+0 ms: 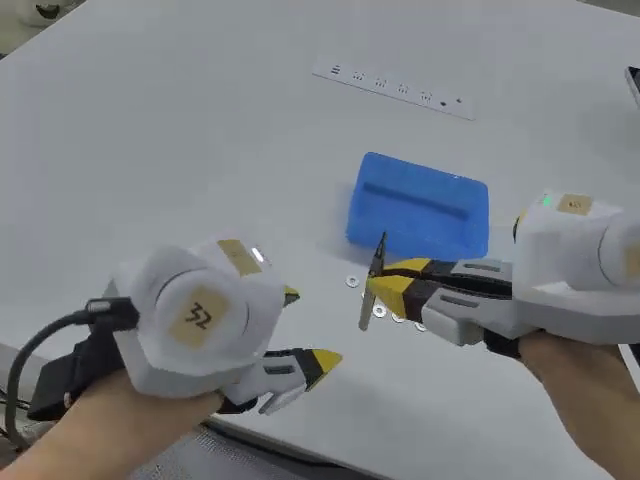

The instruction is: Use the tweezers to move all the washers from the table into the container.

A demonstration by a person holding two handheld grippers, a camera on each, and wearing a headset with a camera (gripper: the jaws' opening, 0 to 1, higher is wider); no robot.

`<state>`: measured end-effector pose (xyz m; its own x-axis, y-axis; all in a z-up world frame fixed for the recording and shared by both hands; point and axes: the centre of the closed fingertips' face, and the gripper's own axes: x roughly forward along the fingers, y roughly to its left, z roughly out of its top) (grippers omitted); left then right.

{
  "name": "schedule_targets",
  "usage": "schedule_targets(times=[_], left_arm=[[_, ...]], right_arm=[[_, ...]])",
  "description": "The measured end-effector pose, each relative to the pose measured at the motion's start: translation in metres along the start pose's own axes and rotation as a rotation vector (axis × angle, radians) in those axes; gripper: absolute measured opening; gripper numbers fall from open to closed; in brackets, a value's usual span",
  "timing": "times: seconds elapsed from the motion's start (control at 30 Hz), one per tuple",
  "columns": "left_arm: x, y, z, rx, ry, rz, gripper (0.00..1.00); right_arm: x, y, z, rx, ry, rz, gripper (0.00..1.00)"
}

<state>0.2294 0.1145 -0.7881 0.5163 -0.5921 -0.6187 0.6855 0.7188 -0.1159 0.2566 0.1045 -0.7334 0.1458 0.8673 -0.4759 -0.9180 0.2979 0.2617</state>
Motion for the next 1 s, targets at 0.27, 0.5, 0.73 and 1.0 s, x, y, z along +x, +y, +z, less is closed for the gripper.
schedule_targets(times=[0.27,0.5,0.73,1.0], left_arm=[[0.017,-0.021,-0.001,0.02,0.004,-0.273,0.24],[0.015,-0.037,0.005,-0.125,-0.042,-0.517,0.05],[0.012,-0.039,0.008,-0.153,-0.019,-0.576,0.0],[0.015,-0.014,0.0,-0.027,0.093,-0.33,0.0]], right_arm=[[-0.007,0.018,0.0,0.038,-0.024,0.106,0.01],[-0.011,0.023,-0.005,0.07,-0.015,0.179,0.02],[-0.016,0.022,-0.004,0.091,-0.039,0.181,0.02],[-0.022,-0.001,-0.015,0.059,0.0,0.032,0.0]])
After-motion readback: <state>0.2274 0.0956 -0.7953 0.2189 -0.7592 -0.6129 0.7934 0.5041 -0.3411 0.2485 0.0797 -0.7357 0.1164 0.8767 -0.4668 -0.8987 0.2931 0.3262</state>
